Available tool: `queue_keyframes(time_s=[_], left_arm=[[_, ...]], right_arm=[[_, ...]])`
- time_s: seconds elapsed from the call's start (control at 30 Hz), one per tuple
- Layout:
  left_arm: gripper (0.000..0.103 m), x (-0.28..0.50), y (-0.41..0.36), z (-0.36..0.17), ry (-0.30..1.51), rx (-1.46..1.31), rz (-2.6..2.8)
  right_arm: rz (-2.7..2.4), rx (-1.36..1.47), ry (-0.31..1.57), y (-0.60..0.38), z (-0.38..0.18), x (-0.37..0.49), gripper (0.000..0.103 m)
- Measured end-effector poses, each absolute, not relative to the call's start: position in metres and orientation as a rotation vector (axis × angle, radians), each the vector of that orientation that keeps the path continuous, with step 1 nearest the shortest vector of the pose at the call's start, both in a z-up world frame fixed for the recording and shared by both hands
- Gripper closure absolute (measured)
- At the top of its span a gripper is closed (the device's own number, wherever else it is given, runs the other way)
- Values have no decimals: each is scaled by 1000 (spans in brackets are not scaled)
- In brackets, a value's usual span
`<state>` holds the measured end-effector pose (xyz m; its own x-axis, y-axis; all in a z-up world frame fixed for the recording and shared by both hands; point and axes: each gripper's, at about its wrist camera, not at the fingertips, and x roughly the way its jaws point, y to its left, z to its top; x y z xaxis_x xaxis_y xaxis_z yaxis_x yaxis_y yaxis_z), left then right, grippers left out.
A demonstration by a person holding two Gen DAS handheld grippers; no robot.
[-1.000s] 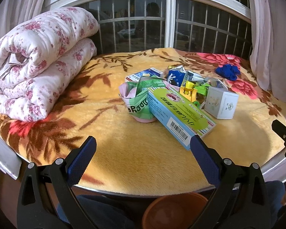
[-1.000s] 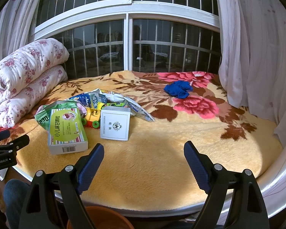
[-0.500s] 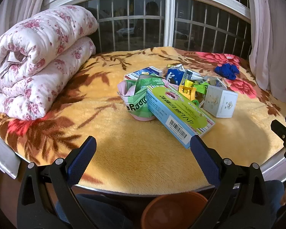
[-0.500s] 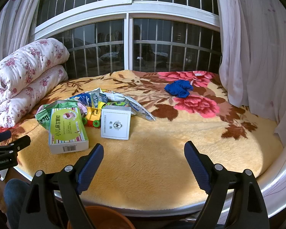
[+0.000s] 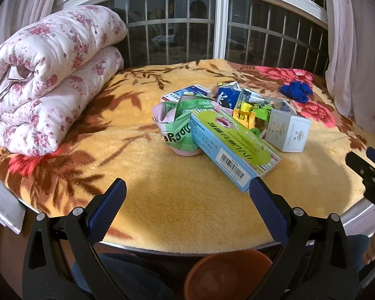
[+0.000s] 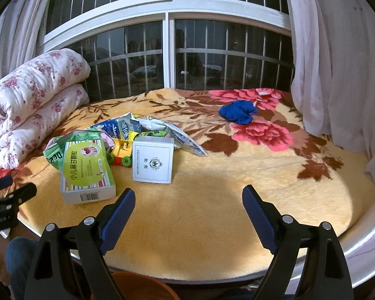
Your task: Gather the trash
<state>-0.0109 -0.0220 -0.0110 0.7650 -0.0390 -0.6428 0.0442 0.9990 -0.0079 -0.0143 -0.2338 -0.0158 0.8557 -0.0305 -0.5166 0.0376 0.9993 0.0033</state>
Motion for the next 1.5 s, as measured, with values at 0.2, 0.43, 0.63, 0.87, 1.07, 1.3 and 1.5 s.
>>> queue_keyframes(time_s=[0.2,0.43,0.63,0.87,1.07,1.3,1.5], left_arm=[[7,-9,-21,-13,726,-4,-59],[7,-9,-17,-12,736,-9,-69],[7,-3,-12,-15,754,-54,-122],[7,6,-15,-21,759,-141,-236],[7,21,-16,-25,786,-182,-273],[7,45,-18,-37,795,-278,-357],[8,70,-12,-54,817,-442,-442]], right_arm=[[61,47,596,-221,-25,47,6],[47,72,696,-204,-49,117,7],[67,175,770,-219,-62,138,41],[64,163,703,-230,-46,112,42],[67,158,647,-240,-31,73,42],[67,157,595,-248,-17,34,41],[93,146,580,-246,-12,11,41]])
